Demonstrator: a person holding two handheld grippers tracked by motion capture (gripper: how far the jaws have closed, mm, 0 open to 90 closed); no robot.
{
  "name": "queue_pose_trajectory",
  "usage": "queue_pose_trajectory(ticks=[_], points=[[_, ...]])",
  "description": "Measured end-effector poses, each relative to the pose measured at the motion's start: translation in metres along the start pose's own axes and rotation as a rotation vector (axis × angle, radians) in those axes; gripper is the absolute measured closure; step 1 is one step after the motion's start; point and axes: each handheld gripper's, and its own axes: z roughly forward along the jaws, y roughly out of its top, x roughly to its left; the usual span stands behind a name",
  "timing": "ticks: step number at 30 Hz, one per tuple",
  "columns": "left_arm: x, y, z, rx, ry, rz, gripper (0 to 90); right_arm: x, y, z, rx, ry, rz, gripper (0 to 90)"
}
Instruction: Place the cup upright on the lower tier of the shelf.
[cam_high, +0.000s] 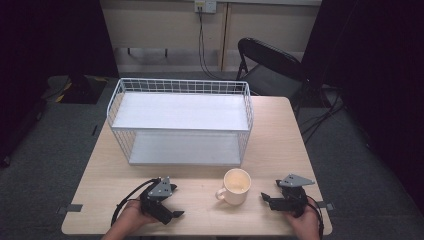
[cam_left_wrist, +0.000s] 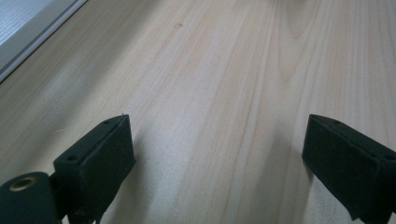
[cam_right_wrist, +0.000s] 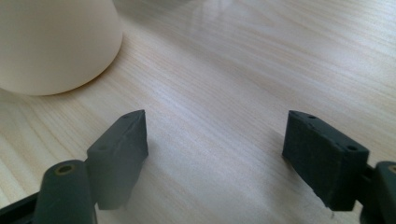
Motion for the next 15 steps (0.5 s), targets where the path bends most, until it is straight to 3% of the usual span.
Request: queue_pose_trajectory(ticks=[10, 13, 15], points=[[0.0004, -0.0002, -0.0001, -0.001, -0.003, 0.003, 8.4, 0.0002, 0.0006, 0.0003, 0.007, -0.010, 0.012, 18.7], [0.0006, -0.0002, -0.0002, 0.000, -0.004, 0.004, 8.4, 0.0000, 0.0054, 0.0007, 0.041, -0.006, 0.019, 17.3], [0.0006, -0.0002, -0.0002, 0.000, -0.004, 0.005, 8.4, -0.0010, 0.0098, -0.0013, 0.046, 0.012, 0.050, 18.4]])
